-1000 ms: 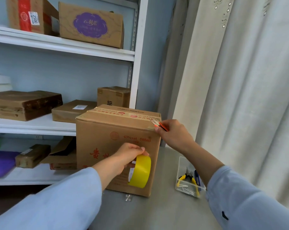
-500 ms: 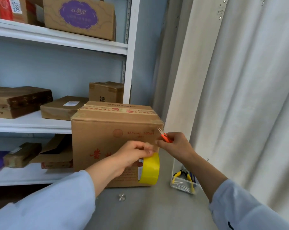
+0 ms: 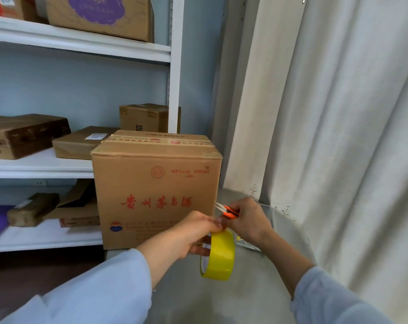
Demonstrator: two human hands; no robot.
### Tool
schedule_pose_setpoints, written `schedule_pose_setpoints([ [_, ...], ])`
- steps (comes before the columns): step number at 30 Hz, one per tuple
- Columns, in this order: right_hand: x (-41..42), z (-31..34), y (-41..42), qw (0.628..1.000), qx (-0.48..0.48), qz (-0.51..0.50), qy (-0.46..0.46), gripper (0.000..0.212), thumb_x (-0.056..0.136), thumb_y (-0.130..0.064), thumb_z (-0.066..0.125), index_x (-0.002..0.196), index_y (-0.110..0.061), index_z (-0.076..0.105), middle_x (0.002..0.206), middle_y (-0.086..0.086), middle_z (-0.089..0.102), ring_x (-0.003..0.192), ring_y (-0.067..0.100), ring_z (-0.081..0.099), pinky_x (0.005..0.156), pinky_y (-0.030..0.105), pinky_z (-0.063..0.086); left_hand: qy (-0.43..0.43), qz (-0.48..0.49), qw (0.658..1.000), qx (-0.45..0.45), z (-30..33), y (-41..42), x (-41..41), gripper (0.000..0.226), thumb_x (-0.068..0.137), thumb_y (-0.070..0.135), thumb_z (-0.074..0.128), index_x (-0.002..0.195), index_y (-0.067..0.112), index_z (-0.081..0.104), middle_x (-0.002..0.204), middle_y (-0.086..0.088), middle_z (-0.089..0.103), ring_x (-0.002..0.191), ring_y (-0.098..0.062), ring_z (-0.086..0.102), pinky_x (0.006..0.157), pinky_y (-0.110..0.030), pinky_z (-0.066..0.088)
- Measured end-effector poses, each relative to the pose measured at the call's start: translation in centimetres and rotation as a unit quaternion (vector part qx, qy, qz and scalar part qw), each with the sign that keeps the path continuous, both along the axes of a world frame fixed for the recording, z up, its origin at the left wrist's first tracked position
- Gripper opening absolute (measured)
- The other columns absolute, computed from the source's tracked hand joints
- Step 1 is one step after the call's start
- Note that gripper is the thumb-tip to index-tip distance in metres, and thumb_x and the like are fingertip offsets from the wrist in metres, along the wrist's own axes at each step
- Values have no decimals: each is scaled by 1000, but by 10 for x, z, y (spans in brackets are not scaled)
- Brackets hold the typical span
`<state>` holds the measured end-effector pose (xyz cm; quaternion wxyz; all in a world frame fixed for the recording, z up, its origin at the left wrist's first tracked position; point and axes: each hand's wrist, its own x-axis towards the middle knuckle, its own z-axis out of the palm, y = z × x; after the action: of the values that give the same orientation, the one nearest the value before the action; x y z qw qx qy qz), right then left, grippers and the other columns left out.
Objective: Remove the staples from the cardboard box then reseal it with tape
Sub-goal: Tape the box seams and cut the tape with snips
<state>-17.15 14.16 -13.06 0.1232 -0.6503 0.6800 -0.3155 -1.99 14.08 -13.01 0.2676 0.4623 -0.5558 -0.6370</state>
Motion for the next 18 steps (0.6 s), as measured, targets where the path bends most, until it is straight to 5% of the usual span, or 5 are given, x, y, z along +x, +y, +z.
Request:
schedule_pose_setpoints([
  [4,-7,-22,2,999,24,4,-23,20,72,-36,78,59,-25,68,56,-3,59,56,12,50,63,40,51,-12,10,1000,-7,-22,1,-8,18,89,20,63,106,13,67,96,-6,61,87,-17,59,53,-25,54],
  [11,-18,-44,4,998,11,-28,-51,26,74,-35,78,68,-11,69,57,1,56,57,15,49,64,43,51,-54,-14,998,-36,-39,-13,-28,16,97,7,49,98,15,63,76,2,56,64,-5,53,56,-19,48],
  [16,-34,-52,7,999,34,-35,-23,27,80,-35,72,61,-17,64,55,-4,51,57,12,46,64,37,48,-18,7,1000,-22,-55,-18,-38,39,90,5,60,128,12,53,111,-3,65,77,-8,56,62,-23,47],
  [18,-38,-56,10,999,40,-29,-1,28,82,-34,70,66,-12,64,58,-2,52,59,14,46,65,39,49,-5,19,999,-28,-62,-18,-40,39,88,4,64,125,13,55,106,-2,65,73,-7,57,60,-22,45],
])
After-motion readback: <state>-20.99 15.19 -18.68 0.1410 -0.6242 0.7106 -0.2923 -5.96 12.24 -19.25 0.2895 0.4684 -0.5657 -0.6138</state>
